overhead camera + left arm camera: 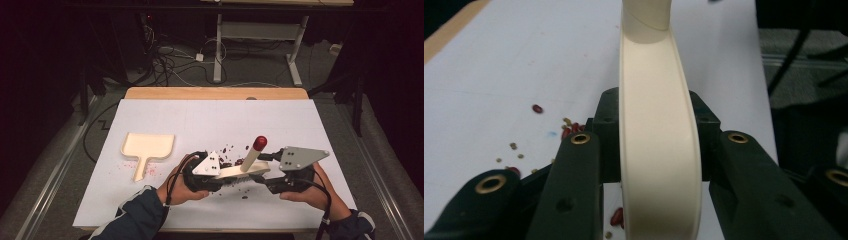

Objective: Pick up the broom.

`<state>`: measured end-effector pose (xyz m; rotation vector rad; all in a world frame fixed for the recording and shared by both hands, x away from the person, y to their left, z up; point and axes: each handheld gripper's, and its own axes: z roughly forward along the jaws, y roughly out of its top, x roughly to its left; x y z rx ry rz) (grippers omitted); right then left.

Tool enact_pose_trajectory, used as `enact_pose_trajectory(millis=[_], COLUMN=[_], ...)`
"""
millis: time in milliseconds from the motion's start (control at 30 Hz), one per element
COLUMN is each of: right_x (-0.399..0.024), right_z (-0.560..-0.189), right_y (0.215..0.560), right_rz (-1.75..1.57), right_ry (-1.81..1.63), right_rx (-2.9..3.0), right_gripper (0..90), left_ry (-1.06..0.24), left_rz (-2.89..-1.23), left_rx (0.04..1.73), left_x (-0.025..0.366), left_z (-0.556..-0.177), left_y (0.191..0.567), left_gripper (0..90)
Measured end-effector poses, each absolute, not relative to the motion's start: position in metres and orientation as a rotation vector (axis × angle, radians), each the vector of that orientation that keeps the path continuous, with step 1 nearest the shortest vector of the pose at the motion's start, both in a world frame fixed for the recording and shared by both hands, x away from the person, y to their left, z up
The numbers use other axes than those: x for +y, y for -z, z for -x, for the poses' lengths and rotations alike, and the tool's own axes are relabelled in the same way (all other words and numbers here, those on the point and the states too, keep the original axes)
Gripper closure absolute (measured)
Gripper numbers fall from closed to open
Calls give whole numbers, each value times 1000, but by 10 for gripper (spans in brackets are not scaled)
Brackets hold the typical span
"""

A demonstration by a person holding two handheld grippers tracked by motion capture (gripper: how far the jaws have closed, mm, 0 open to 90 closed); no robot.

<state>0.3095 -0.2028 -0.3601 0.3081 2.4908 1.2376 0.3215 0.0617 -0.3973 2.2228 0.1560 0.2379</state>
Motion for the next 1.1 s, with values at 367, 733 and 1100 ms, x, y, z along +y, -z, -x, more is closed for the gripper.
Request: enact_pose_trajectory(millis=[367,733,1100], right_x=[-172,-169,-196], right_z=[-311,-306,-319], right_y=[392,391,376], right_rz=[-128,-114,-369], right_ry=[-1154,-1104,-1157], right_rx=[2721,2703,2549], right_gripper=[583,673,674], left_ry=[-144,-255,-598], left_rz=[-2241,-2231,-2113], left_rx=[10,47,329], left_x=[73,75,119], left_z=[-309,-310,-311], left_y=[395,395,393], left_gripper=[655,435,176])
